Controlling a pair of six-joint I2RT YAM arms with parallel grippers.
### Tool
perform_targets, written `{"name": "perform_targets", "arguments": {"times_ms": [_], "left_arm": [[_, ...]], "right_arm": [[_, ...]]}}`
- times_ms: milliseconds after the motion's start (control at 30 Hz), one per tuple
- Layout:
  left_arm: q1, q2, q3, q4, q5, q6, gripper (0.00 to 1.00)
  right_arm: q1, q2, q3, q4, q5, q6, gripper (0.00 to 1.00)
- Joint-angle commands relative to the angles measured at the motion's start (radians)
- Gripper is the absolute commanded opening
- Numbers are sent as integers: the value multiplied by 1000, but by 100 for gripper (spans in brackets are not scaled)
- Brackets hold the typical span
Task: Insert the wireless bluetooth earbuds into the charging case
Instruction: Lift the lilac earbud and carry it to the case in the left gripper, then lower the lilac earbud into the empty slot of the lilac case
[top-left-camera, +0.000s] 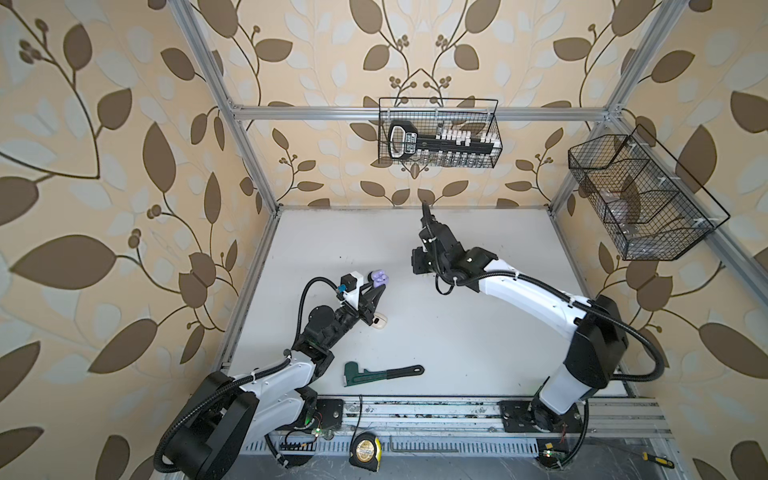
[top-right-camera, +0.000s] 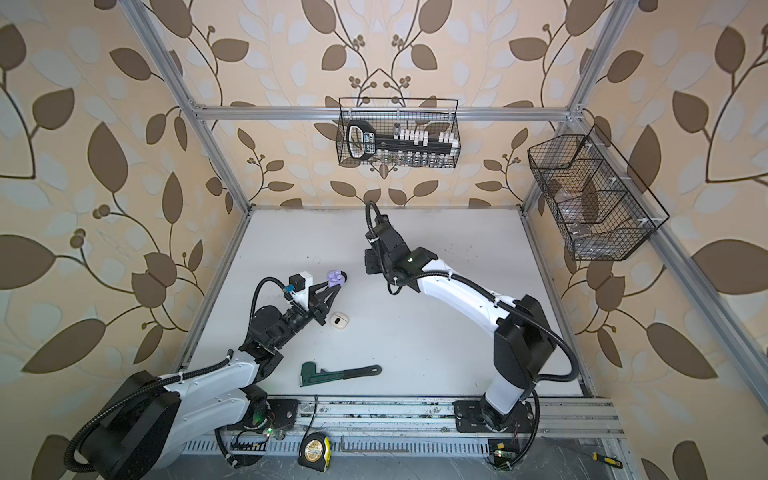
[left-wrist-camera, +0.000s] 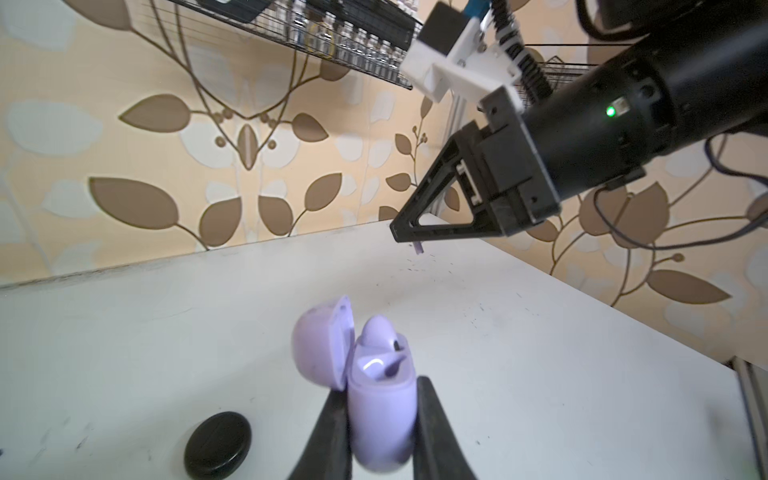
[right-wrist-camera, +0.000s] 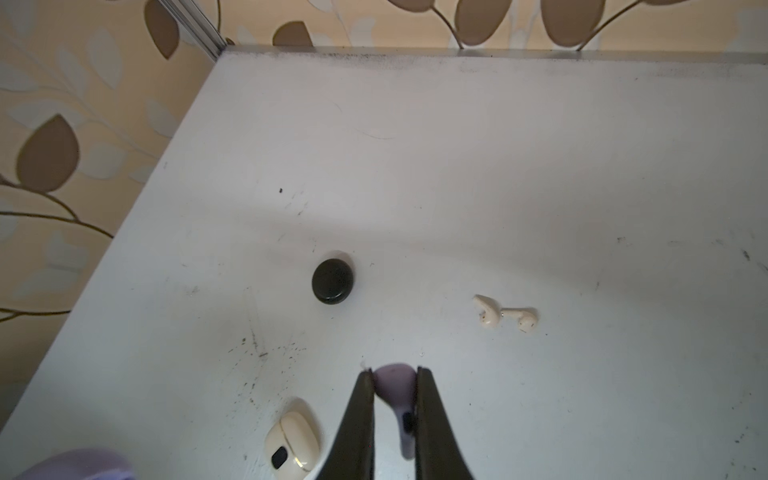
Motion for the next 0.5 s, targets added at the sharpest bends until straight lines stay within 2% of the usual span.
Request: {"name": "perform_targets", "arguments": {"times_ms": [0, 100, 233, 467], "left_arm": [[-4, 16, -3, 167, 111, 24, 0], [-4, 23, -4, 192, 141, 18, 0], [-5, 29, -3, 230, 182, 1, 0], [-9, 47, -3, 281, 237, 0, 0]], "right_arm": [[55, -111, -80, 118, 58, 70, 11], [105, -204, -159, 171, 106, 119, 11], [174, -315, -297, 325, 143, 178, 13], [254, -329, -344, 444, 187, 216, 12]]}}
